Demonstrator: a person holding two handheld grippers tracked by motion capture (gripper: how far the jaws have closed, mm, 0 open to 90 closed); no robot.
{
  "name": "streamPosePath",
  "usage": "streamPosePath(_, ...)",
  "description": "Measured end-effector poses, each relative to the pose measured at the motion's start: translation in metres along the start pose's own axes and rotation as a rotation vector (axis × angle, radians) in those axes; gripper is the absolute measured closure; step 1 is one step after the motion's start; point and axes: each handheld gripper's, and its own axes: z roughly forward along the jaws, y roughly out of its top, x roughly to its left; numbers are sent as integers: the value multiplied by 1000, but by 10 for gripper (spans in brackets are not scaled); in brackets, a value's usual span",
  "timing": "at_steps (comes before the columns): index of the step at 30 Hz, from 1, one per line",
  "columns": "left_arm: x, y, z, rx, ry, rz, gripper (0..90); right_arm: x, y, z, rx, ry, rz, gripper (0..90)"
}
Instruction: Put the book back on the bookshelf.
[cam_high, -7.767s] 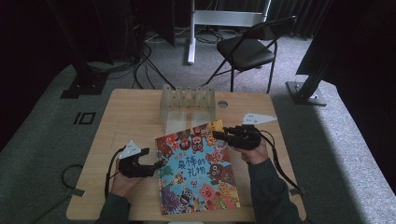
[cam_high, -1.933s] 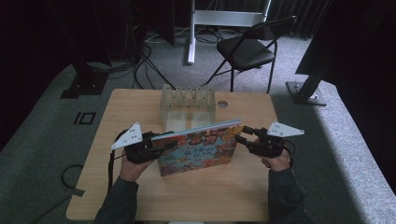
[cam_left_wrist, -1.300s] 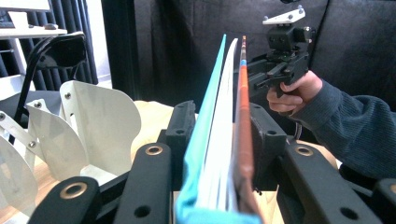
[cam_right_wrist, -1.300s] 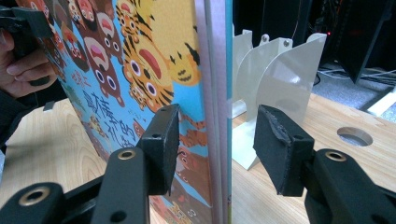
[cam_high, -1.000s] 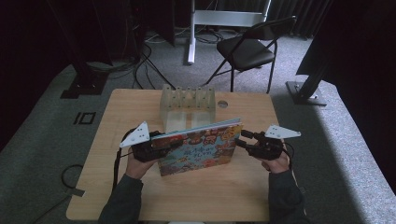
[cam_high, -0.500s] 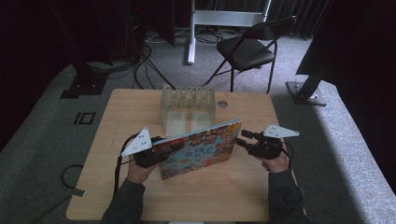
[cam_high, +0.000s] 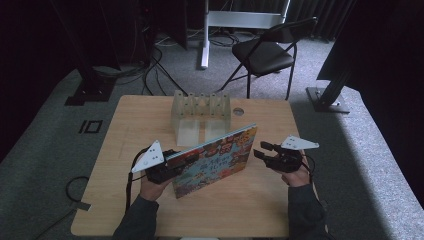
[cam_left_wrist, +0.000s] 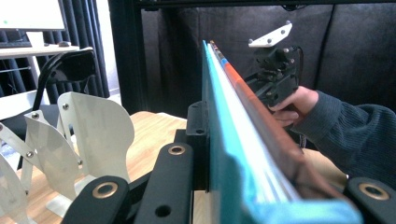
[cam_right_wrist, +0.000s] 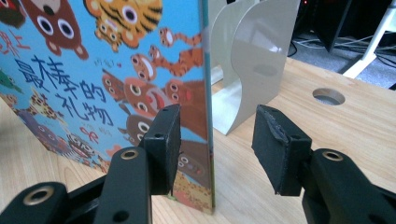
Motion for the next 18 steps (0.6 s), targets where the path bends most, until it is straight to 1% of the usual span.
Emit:
streamPosePath(7,1,-1,3,-12,-11,-5,774,-1,-6,-2,10,-10,7,514)
streamPosePath(8,0,0,4,-14,-17,-1,774,-2,-8,-3,13,-15,9,512)
streamPosePath(9,0,0,4,-14,-19,1,769,-3,-11,-4,24,-28,7,511)
streamPosePath(12,0,0,4,-13,-21,5,770,-4,-16,-5,38,-40,8,511)
streamPosePath(18,-2,0,5,-8,-16,18,768,-7,-28,-9,49,-64,24,510)
